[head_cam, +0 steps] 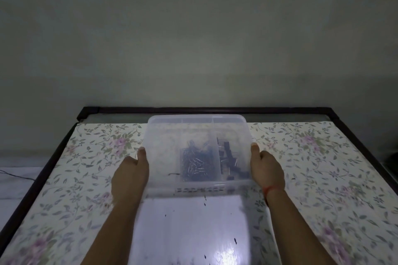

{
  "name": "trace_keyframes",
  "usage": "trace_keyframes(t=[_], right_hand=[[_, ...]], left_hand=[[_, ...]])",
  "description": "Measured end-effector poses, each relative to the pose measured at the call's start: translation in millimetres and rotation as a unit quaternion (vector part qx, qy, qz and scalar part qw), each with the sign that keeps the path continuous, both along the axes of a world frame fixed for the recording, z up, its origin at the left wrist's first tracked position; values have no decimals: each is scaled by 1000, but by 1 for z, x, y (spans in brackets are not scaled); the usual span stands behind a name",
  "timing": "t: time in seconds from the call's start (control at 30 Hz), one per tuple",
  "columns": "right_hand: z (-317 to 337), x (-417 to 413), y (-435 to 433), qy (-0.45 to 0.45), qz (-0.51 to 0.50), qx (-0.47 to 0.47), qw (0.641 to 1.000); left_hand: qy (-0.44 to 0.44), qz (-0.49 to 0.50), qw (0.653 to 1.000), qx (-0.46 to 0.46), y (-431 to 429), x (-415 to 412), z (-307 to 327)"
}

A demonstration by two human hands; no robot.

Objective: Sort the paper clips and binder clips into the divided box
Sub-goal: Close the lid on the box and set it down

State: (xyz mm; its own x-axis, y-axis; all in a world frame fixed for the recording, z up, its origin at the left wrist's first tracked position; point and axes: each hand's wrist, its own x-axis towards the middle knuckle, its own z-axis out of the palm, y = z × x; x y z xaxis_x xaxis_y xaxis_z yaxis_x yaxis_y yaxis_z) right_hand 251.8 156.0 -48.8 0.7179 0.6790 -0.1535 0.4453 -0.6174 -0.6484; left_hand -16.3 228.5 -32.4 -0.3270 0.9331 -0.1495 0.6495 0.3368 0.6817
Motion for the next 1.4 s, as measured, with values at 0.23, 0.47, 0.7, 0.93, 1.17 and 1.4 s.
trace_keyframes(t=[0.23,0.47,0.7,0.93,1.17,1.4], right_hand=[[-1,-4,2,39,-45,80,995],[0,-18,-35,-31,-18,161,986],[15,-44,-119,-18,-31,149,988],[12,-59,-163,-10,-21,117,993],[10,-60,-160,-19,-18,113,993],[7,-58,-153,-18,-31,116,993]], left_hand=[[-50,45,997,43,-4,4,-9],[-93,68,992,49,-38,-12,1],[-86,58,992,67,-117,-32,23],[-105,33,993,42,-169,-47,14],[-112,46,992,47,-169,-45,4],[-109,68,990,58,-159,-37,2]])
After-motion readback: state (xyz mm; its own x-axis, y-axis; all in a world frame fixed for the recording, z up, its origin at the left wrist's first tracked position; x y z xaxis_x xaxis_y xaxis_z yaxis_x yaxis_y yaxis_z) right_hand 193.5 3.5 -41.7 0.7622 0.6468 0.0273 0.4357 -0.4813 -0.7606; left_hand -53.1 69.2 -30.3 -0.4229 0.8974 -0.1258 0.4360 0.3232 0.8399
